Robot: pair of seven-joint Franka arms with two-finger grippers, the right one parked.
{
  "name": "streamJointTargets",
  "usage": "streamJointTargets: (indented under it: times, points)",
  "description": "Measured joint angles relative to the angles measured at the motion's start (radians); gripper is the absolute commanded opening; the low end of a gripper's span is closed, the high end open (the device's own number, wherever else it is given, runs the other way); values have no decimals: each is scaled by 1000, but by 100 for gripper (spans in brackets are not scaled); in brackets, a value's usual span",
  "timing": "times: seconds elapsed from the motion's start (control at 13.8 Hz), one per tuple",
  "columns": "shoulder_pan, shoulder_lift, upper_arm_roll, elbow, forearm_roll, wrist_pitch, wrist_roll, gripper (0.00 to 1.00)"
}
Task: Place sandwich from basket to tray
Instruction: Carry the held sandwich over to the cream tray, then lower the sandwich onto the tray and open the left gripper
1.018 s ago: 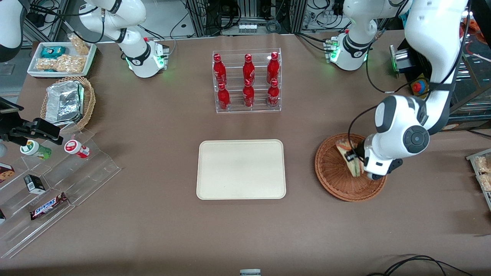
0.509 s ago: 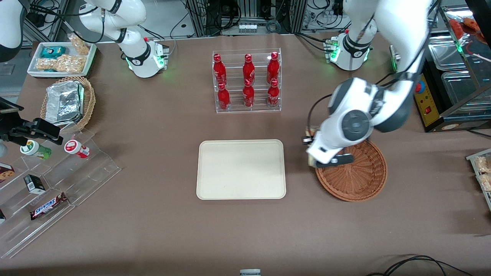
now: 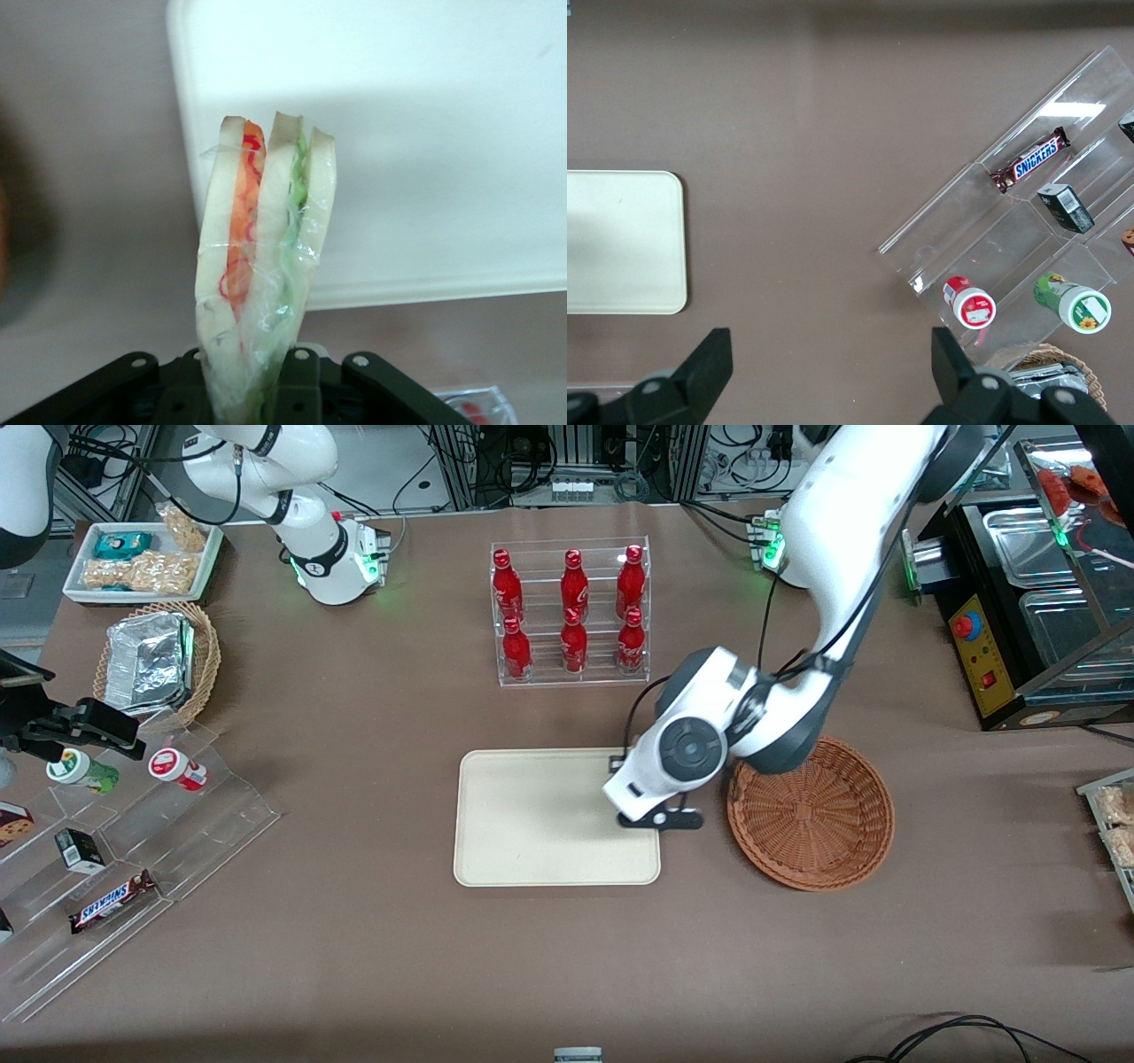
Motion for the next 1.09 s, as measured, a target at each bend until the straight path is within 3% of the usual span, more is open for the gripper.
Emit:
streamJointTargets:
  times: [0.29,0.51,0.58,0.65,0.73,0.87,1.02,1.09]
  points:
    - [-84,146,-2,125,7,115,-155,19]
    - [-127,182,-2,143,70,158,-258,35]
    - [-132,186,-2,146,86,160,-272,45]
    - [-132,189,-2,147,91,167,-276,62]
    - [-131,189,0,147,92,177,-277,64]
    - [-130,189,1,150,92,184,-281,84]
    - [-130,189,1,159,92,186,-296,85]
    - [-129,188,2,167,92,185,-307,97]
